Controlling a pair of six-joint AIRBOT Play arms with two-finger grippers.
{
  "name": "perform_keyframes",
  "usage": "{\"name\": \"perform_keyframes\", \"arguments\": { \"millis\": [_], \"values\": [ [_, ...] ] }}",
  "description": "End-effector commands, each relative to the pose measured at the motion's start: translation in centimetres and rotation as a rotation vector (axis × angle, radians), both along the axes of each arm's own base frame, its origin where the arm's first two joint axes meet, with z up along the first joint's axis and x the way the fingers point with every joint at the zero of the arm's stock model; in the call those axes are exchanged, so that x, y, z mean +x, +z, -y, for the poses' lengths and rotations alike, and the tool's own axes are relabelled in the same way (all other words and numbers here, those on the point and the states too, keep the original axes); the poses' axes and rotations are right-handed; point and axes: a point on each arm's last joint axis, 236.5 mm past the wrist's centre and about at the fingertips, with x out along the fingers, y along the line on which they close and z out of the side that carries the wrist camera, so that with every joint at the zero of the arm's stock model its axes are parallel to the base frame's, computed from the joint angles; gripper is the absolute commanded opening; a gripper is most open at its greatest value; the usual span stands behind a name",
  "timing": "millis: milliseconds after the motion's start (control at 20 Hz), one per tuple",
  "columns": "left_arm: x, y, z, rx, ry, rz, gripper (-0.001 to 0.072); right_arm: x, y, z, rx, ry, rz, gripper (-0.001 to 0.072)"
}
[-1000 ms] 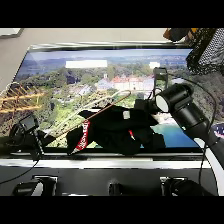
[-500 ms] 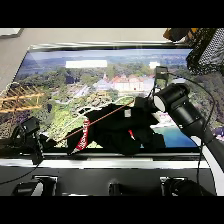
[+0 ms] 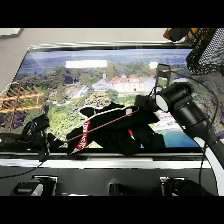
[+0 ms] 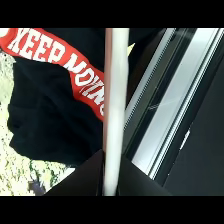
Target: Fold the clothes and pants, and hang the long-sleeved shirts on hangers.
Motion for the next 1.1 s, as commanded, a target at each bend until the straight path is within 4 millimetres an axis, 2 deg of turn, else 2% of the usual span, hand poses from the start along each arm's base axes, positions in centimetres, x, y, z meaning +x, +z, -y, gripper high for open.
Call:
{"name": "perform_keyframes", "arguments": {
  "millis": [0,150,300,500,700,900,1050],
  "values": [
    [0.7,-0.4,0.5,0.002,-0.01,0.005,0.003,-0.7,0.7,0.1,0.012,-0.003,-0.002,0.0051],
    [0.8,-0.2,0.6,0.001,-0.009,0.018,0.003,-0.7,0.7,0.2,0.006,0.004,-0.003,0.0051],
    [-0.1,-0.3,1.0,0.002,-0.045,-0.002,0.003,0.0,1.2,-0.4,0.012,0.041,0.036,0.0051],
    [-0.1,-0.2,2.5,-0.003,-0.086,0.021,0.0031,0.2,2.4,-2.7,0.077,0.13,0.061,0.0051],
    [2.0,0.0,3.3,-0.023,-0.019,0.069,0.0031,-0.7,3.5,-4.3,0.139,0.179,0.05,0.0051],
    [3.9,0.4,3.5,-0.045,0.044,0.11,0.003,-2.3,5.0,-4.1,0.166,0.185,0.052,0.0051],
    [4.0,0.0,4.8,-0.048,0.011,0.114,0.0031,-2.9,6.3,-3.9,0.187,0.188,0.079,0.0051]
  ]
}}
